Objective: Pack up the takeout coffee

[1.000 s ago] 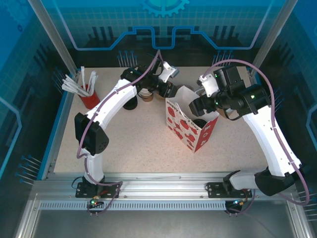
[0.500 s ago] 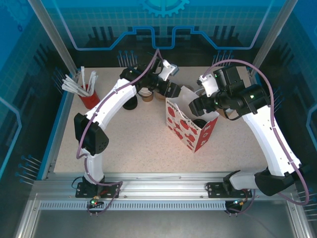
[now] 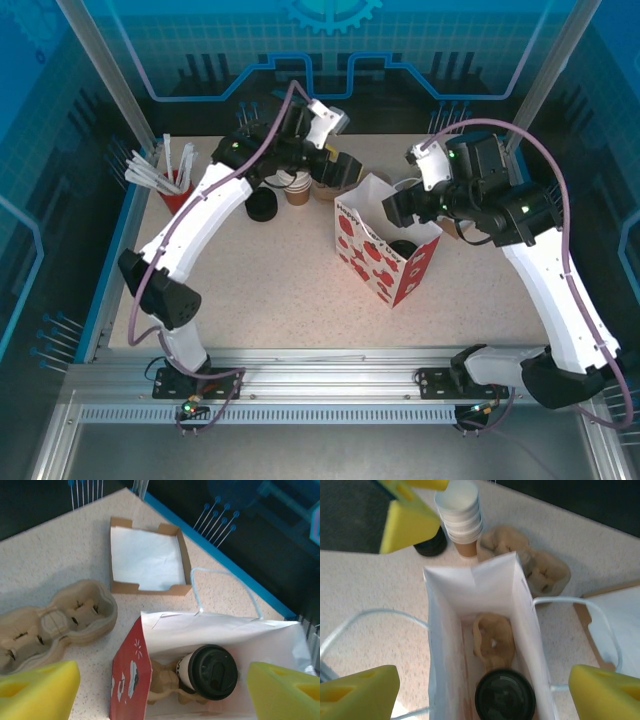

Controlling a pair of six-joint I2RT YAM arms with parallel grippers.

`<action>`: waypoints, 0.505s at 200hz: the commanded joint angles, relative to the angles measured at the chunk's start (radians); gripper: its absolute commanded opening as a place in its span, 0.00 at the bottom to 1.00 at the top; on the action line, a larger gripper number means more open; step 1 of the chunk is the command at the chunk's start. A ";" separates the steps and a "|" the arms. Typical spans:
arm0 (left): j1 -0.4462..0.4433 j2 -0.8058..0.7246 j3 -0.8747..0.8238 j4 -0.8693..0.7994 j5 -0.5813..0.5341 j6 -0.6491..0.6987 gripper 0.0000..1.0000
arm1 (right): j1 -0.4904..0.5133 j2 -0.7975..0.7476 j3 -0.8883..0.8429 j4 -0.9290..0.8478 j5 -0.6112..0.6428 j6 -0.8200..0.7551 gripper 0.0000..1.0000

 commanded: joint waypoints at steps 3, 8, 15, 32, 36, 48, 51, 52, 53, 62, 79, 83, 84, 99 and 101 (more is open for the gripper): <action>0.020 -0.134 -0.060 0.118 -0.041 -0.044 0.88 | 0.008 -0.062 -0.033 0.188 -0.006 0.039 0.90; 0.029 -0.161 -0.094 0.148 -0.049 -0.065 0.87 | 0.008 -0.069 -0.040 0.212 0.000 0.044 0.90; 0.043 -0.205 -0.152 0.191 -0.065 -0.102 0.87 | 0.009 -0.073 -0.046 0.243 0.008 0.052 0.90; 0.090 -0.324 -0.340 0.316 -0.109 -0.199 0.87 | 0.010 -0.058 -0.046 0.286 -0.004 0.066 0.91; 0.104 -0.354 -0.388 0.340 -0.127 -0.222 0.86 | 0.011 -0.050 -0.045 0.293 -0.015 0.068 0.91; 0.157 -0.433 -0.517 0.391 -0.169 -0.281 0.85 | 0.027 -0.022 -0.039 0.315 -0.036 0.070 0.91; 0.173 -0.449 -0.548 0.399 -0.176 -0.297 0.85 | 0.034 -0.015 -0.037 0.323 -0.039 0.068 0.90; 0.178 -0.455 -0.558 0.400 -0.178 -0.301 0.85 | 0.037 -0.012 -0.036 0.325 -0.040 0.066 0.90; 0.184 -0.460 -0.566 0.403 -0.180 -0.306 0.85 | 0.040 -0.009 -0.035 0.328 -0.039 0.066 0.90; 0.237 -0.504 -0.642 0.419 -0.194 -0.350 0.84 | 0.064 0.013 -0.028 0.346 -0.042 0.055 0.90; 0.330 -0.564 -0.755 0.434 -0.211 -0.398 0.82 | 0.124 0.055 -0.009 0.387 -0.029 0.025 0.90; 0.347 -0.575 -0.771 0.426 -0.222 -0.400 0.82 | 0.137 0.064 -0.005 0.398 -0.028 0.017 0.90; 0.352 -0.576 -0.774 0.423 -0.226 -0.400 0.82 | 0.142 0.066 -0.004 0.400 -0.028 0.014 0.90; 0.397 -0.603 -0.803 0.372 -0.296 -0.372 0.81 | 0.188 0.095 0.007 0.448 -0.038 -0.022 0.90; 0.401 -0.607 -0.805 0.364 -0.308 -0.366 0.81 | 0.192 0.100 0.007 0.454 -0.038 -0.024 0.90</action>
